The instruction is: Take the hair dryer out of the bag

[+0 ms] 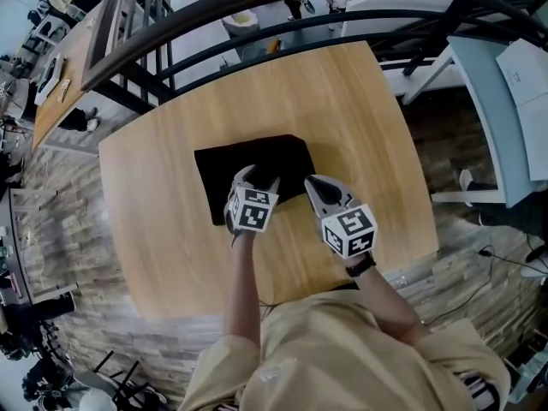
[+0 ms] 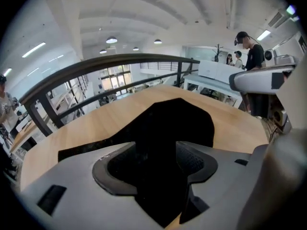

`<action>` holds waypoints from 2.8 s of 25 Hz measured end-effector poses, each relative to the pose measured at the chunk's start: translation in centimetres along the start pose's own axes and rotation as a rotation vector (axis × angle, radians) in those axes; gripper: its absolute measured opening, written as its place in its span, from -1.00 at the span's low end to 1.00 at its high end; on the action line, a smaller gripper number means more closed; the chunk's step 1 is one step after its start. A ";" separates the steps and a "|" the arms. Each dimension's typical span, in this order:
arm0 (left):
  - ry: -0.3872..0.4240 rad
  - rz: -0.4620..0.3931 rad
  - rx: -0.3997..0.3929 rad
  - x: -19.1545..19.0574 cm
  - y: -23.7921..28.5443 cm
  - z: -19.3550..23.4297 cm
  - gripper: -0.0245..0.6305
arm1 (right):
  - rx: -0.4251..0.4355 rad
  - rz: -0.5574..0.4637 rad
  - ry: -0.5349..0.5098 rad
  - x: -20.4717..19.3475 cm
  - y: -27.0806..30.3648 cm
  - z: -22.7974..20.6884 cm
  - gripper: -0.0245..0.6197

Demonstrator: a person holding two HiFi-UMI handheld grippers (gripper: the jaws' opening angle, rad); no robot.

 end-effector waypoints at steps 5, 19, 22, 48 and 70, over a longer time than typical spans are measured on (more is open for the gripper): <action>0.048 0.105 0.046 -0.6 2.2 0.3 -0.28 | -0.022 0.001 0.008 -0.5 -0.3 -0.9 -0.88; -0.191 -0.121 -0.040 -1.8 -2.5 2.6 -0.85 | -0.057 0.031 0.004 -1.6 -1.1 -3.5 -0.88; -0.199 -0.140 -0.066 -2.6 -4.0 4.1 -0.85 | -0.016 0.058 -0.051 -1.3 0.1 -5.3 -0.88; -0.372 -0.207 -0.197 -4.4 -6.1 5.8 -0.84 | 0.759 0.664 -1.248 -4.2 16.8 -3.1 -0.41; -0.526 -0.267 -0.210 -6.9 -5.9 7.1 0.19 | 0.773 0.642 -1.095 -4.2 14.5 -1.8 -0.62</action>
Point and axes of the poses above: the fingertips, and each gripper's own axes: y forward along the fingers, z to its left, x out of its top, the point moved 10 cm from there along -y, backward along the fingers, and after that the axes turned 2 degrees about -z, right-handed, at the moved point
